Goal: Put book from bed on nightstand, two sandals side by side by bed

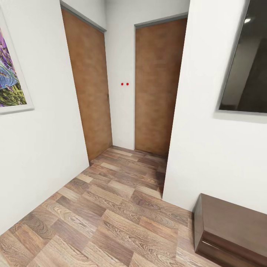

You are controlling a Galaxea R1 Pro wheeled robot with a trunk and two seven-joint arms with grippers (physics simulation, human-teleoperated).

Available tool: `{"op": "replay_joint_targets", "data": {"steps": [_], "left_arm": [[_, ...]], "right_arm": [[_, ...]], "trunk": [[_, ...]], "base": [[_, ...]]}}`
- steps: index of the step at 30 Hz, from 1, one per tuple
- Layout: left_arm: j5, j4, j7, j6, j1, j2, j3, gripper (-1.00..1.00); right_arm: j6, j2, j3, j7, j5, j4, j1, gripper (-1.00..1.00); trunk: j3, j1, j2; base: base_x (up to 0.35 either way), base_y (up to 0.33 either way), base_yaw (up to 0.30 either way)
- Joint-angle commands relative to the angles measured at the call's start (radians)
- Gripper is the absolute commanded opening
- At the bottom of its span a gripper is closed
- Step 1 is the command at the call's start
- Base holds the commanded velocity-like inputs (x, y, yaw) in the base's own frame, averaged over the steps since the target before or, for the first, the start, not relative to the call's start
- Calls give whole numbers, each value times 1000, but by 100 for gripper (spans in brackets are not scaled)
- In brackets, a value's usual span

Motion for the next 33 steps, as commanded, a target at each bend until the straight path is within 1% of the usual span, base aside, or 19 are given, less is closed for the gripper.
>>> {"op": "replay_joint_targets", "data": {"steps": [1,4,8,13,15,16,17,18,19,20,22,24,28,29,30,33], "left_arm": [[-2,-8,-1,3,0,-1,0,100],[-1,-25,-1,3,-1,-1,0,100],[-1,-47,0,8,-3,-4,0,100],[0,-76,4,11,-8,-30,0,100],[0,-87,5,10,-11,-33,0,100],[0,-688,5,10,-13,-34,0,100],[1,-695,5,9,-15,-35,0,100],[1,-705,5,8,-20,-35,0,100],[2,-709,4,7,-22,-34,0,100],[3,-713,3,5,-25,-33,1,100],[5,-714,2,-4,-28,-32,5,100],[6,-707,2,-21,-29,-30,6,100],[3,-667,5,-70,-30,-27,7,100],[2,-657,5,-85,-30,-24,7,100],[2,-649,6,-98,-30,-15,8,100],[2,-643,7,-108,-30,-8,8,100]], "right_arm": [[5,-1,0,-1,0,-7,0,100],[11,-6,-2,-1,-1,-24,0,100],[17,-29,-8,1,-14,-46,0,100],[41,-57,-12,8,-42,-74,-3,100],[48,-68,-12,18,-53,-86,-3,100],[49,-172,-12,39,-249,-549,-3,100],[50,-180,-12,52,-258,-557,-3,100],[50,-193,-12,84,-272,-567,-3,100],[50,-198,-12,102,-277,-570,-3,100],[49,-204,-13,143,-284,-571,-3,100],[41,-211,-11,214,-292,-571,-3,100],[34,-213,-8,242,-293,-571,-3,100],[25,-215,-7,264,-295,-570,-3,100],[23,-216,-7,267,-295,-569,-3,100],[22,-216,-7,268,-295,-568,-3,100],[19,-216,-7,270,-296,-568,-3,100]], "trunk": [[-1,0,0],[-1,0,0],[-1,0,0],[-1,0,0],[-1,0,0],[-1,0,0],[-1,0,0],[-1,0,0],[-1,0,0],[-1,0,0],[-1,0,0],[-1,0,0],[-1,0,0],[-1,0,0],[-1,0,0],[-1,0,0]], "base": [[0,0,0],[0,0,0],[0,0,0],[0,0,0],[0,0,0],[0,0,0],[0,0,0],[0,0,0],[0,0,0],[0,0,0],[0,0,0],[0,0,0],[0,0,0],[0,0,0],[0,0,0],[0,0,0]]}}
